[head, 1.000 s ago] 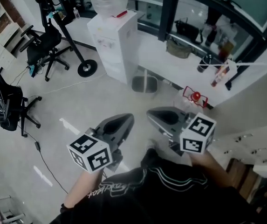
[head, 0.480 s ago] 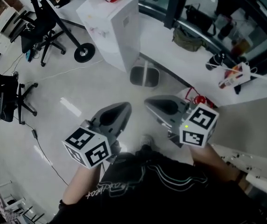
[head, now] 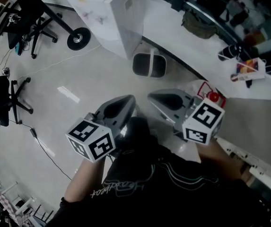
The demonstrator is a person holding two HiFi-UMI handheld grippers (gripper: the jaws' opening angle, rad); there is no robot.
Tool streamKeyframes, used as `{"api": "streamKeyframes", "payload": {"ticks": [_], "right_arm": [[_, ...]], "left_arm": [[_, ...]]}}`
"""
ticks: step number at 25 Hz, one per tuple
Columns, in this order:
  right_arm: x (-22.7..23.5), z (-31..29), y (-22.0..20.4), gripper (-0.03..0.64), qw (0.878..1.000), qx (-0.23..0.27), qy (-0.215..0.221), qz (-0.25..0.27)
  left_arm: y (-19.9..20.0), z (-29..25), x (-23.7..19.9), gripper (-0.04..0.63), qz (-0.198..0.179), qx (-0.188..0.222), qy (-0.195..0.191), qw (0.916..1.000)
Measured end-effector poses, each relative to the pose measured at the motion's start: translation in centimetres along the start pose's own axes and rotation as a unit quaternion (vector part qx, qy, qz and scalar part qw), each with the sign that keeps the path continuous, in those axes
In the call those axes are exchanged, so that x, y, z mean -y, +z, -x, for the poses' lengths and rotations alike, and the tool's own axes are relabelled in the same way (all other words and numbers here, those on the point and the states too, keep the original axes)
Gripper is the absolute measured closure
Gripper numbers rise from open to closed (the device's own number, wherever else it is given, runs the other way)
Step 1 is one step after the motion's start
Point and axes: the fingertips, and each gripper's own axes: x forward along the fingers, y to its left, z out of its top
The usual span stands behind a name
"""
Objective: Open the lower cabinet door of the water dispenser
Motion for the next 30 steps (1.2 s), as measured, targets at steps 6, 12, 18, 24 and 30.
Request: {"api": "streamKeyframes", "payload": {"ticks": [6, 12, 18, 24, 30], "right_arm": [[5.8, -5.4, 1.1, 0.604, 0.999, -0.019, -0.028, 0.013], [11.7, -10.7, 0.0, 0.604, 0.999, -0.01, -0.052, -0.01], [18.1, -13.9, -3.0, 0.604, 0.996, 0.008, -0.067, -0.051], [24.7, -17.0, -6.5, 0.604, 0.997, 0.003, -0.064, -0.035], [29.1, -17.8, -10.3, 0.604, 0.997, -0.005, -0.071, -0.024]], "left_arm": [[2.4, -3.7, -6.9, 0.595, -0.004, -0.031, -0.031, 0.9991], [2.3, -7.3, -13.5, 0.595, -0.012, -0.037, -0.037, 0.9985], [0.1, -10.9, -20.3, 0.595, 0.017, -0.049, 0.007, 0.9986], [-1.8, -15.9, -26.0, 0.594, 0.022, -0.048, 0.036, 0.998], [-5.1, -19.9, -29.7, 0.594, 0.008, -0.049, 0.067, 0.9965]]}}
